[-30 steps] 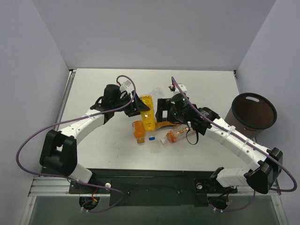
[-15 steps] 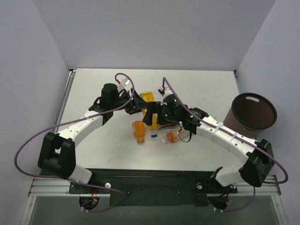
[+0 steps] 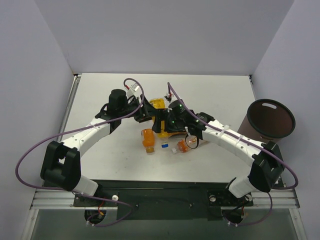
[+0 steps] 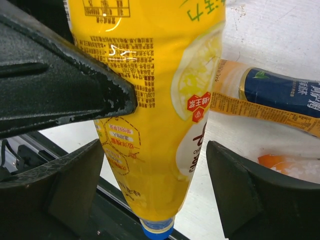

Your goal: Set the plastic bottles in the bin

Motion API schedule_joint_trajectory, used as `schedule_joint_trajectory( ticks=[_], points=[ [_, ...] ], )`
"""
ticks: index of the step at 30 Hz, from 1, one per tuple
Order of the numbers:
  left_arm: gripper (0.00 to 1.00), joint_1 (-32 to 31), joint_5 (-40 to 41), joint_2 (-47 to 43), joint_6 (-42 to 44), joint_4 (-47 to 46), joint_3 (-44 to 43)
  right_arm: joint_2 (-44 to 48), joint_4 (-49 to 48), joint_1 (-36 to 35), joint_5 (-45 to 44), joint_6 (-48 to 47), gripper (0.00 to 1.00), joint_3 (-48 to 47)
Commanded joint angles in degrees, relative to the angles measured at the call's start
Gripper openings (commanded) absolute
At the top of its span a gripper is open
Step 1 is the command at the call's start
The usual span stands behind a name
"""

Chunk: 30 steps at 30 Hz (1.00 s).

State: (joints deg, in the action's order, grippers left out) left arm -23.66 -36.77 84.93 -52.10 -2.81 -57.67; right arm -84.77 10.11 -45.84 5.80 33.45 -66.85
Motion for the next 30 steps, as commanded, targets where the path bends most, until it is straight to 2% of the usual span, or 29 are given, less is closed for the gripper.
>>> schedule_joint_trajectory(
  ticks=[1,3,4,5,6,7,8,9,10,12,15,20,24,28,30],
  points=[
    [0.56,-0.42,-1.11,-1.52,0.42,-2.03,-0.25,-0.31,-0.35,-0.3,-1.23,0.12,0.72,-2.76],
    [0.56,-0.42,-1.11,-1.78,0.42,-1.85,-0.08,0.13,-0.79,-0.3,-1.41,0.56,0.59,-2.32],
    [0.56,-0.42,-1.11,-1.87,0.42,-1.85,-0.07,0.22,-0.79,-0.3,-1.67,0.56,0.49,-1.89],
    [0.56,-0.51,-1.19,-2.04,0.42,-1.85,0.01,0.57,-1.05,-0.3,-1.76,0.82,0.45,-1.79],
    [0.56,-0.51,-1.11,-2.13,0.42,-1.68,0.01,0.66,-1.14,-0.3,-2.2,0.91,0.37,-1.1],
    [0.57,-0.6,-1.19,-2.22,0.42,-1.59,-0.07,1.1,-1.32,-0.3,-2.37,1.17,0.34,-0.92],
    [0.65,-0.6,-1.28,-2.13,0.5,-1.15,-0.25,1.19,-1.32,-0.3,-2.64,1.18,0.25,-0.48],
    [0.73,-0.6,-1.37,-2.05,0.59,0.25,-0.69,1.54,-1.32,-0.3,-2.9,1.26,0.2,-0.3],
    [0.86,-0.6,-1.81,-1.52,0.77,0.96,-1.3,1.71,-1.23,-0.21,-3.34,1.35,0.17,-0.04],
    [0.95,-0.6,-3.04,-0.56,1.21,2.72,-2.71,2.24,-0.36,0.14,-3.95,1.09,0.16,-0.04],
    [0.97,-0.6,-4.18,-0.2,2.25,6.14,-4.64,3.47,2.36,1.71,-7.01,-0.92,0.16,-1.43],
    [0.97,-0.42,-2.34,-3.09,9.27,13.69,-7.27,8.99,9.04,9.36,-9.58,-3.74,0.15,-1.44],
    [0.97,-0.25,-0.06,-6.35,13.85,18.79,-8.69,14.88,15.11,16.39,-15.37,-7.95,0.15,-3.11],
    [0.97,0.37,1.09,-9.51,14.22,18.9,-7.72,19.54,18.98,24.21,-21.07,-10.6,0.15,-6.36],
    [0.97,0.81,1.79,-10.39,13.95,18.19,-7.11,22.09,19.33,25.45,-26.34,-12.26,0.15,-8.02]
  ],
)
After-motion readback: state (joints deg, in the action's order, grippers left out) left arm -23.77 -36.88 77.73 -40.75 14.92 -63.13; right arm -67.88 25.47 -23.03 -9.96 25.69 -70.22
